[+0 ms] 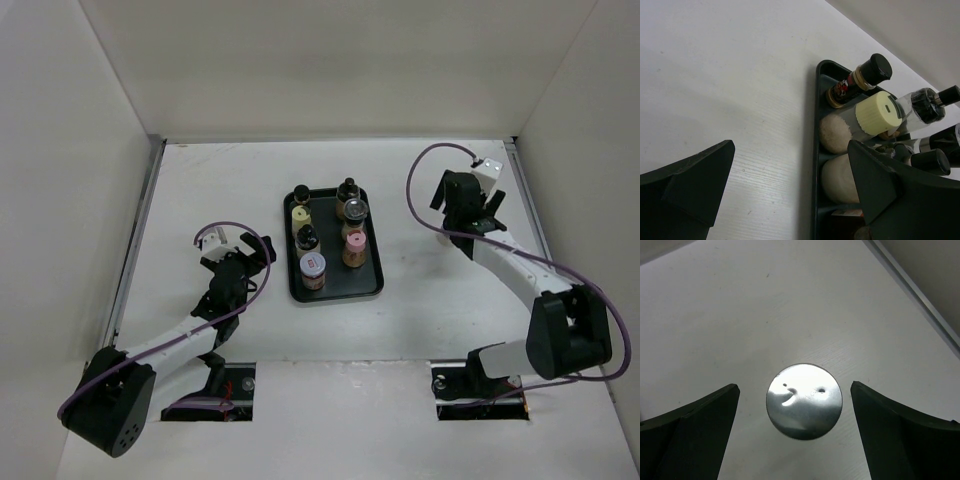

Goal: Organize the condiment bottles

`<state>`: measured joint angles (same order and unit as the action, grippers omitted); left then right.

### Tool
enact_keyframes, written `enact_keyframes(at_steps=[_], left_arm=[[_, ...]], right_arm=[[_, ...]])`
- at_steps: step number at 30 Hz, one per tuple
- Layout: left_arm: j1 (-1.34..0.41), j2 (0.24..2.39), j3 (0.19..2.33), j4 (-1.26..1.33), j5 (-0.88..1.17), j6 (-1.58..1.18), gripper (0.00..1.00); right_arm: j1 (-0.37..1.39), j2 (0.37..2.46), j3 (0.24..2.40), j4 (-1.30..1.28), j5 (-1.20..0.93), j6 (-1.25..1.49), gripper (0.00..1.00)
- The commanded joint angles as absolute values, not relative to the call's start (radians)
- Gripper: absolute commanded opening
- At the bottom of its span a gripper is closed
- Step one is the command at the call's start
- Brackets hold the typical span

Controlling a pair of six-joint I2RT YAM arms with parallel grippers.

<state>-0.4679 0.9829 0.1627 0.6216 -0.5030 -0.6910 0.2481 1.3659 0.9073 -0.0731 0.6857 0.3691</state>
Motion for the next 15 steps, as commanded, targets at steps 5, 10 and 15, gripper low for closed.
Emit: enact_keyframes(at_steps=[5, 10, 15], left_arm=[[-0.467, 0.997, 0.164, 0.673, -0.486, -0.706, 1.00], [-0.464, 0.982, 0.160, 0.673, -0.491, -0.707, 1.00], [-0.453, 0.970, 0.156, 0.667, -0.486, -0.707, 1.00]], right_arm=[[0.183, 1.454, 0.962, -0.038, 0.583, 0.390, 1.00], [0.185, 1.474, 0.957, -0.018, 0.564, 0.394, 0.63], [0.272, 1.281, 0.904, -0.021, 0.635, 0.358, 0.46]])
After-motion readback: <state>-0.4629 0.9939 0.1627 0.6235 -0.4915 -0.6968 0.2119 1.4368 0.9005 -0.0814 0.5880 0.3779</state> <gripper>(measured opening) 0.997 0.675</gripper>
